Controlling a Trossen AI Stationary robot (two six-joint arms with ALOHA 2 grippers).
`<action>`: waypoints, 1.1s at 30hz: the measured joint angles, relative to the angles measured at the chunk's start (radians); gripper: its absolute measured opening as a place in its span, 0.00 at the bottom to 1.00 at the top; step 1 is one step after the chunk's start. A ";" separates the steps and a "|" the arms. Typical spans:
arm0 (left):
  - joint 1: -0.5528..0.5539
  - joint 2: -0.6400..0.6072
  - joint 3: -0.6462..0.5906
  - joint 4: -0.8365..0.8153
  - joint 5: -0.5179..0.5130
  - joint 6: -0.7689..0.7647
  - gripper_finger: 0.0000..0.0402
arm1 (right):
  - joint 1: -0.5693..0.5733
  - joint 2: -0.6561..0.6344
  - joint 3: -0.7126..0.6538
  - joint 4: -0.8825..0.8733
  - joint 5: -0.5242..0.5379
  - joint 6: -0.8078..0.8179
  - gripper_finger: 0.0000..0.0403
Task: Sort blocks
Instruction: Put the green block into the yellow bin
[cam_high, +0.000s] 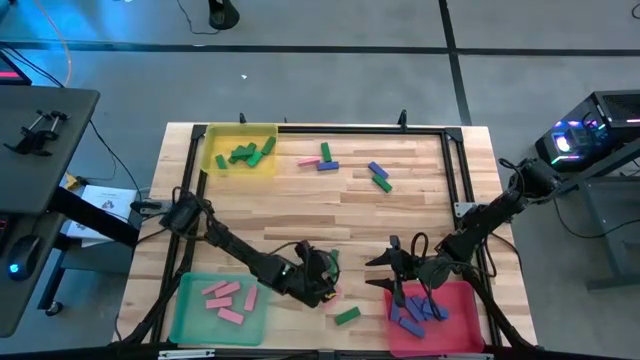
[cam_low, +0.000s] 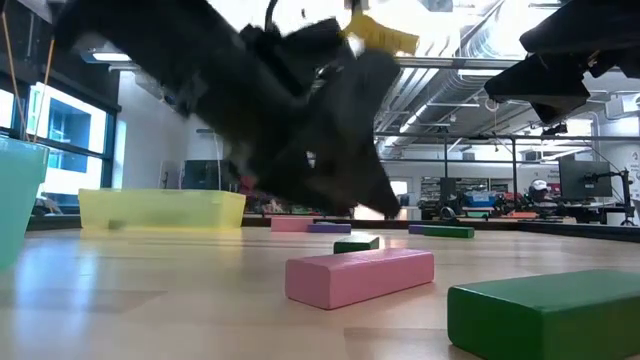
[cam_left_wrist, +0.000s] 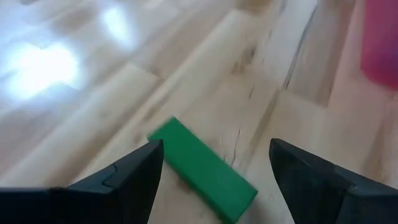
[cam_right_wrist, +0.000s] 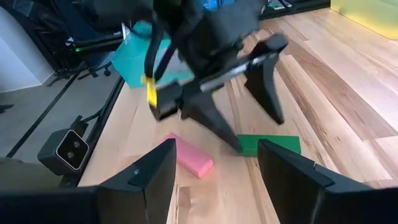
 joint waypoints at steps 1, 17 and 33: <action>-0.002 0.018 0.000 0.013 -0.005 0.002 0.70 | 0.000 0.000 0.000 0.001 0.000 0.000 0.52; 0.015 0.059 0.014 -0.173 -0.013 -0.177 0.69 | 0.000 0.000 0.000 0.005 0.000 0.004 0.52; 0.024 0.029 0.009 -0.196 -0.006 -0.047 0.17 | 0.000 0.000 0.000 0.004 0.000 0.004 0.52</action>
